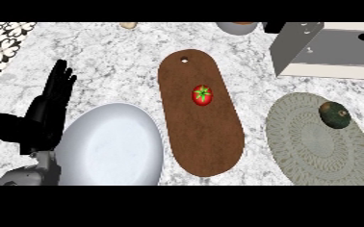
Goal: Pick the lemon from the placemat and place it in the tiered shelf
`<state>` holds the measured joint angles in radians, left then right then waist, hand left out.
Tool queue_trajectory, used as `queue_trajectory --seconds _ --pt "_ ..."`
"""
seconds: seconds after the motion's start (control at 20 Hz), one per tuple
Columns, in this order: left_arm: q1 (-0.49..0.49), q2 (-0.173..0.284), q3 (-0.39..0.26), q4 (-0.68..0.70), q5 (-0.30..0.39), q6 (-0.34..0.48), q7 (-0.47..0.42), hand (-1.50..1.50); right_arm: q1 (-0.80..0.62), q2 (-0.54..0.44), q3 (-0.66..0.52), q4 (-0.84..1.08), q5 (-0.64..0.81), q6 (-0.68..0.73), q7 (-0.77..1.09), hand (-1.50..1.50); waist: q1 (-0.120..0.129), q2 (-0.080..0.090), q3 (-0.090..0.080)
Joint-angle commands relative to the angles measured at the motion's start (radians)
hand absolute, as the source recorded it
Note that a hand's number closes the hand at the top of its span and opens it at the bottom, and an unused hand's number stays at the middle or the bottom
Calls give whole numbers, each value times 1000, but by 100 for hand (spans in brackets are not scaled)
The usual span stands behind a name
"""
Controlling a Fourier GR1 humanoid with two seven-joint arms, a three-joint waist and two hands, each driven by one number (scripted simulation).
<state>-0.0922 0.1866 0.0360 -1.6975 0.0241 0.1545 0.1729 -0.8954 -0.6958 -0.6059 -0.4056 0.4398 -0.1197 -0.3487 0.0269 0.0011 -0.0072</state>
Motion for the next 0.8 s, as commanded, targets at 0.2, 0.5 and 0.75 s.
queue_trajectory --seconds 0.2,0.5,0.75 --pt "45 -23 -4 2 -24 13 -41 0 -32 -30 -107 -2 -156 93 -47 -150 -19 -1 8" --pt "16 -38 -17 -17 -38 26 -1 0 9 -162 -172 66 -210 80 16 -150 -14 5 9" --pt "36 -10 29 14 -4 -10 -29 0 119 -280 -226 93 -269 164 47 -150 -22 2 8"
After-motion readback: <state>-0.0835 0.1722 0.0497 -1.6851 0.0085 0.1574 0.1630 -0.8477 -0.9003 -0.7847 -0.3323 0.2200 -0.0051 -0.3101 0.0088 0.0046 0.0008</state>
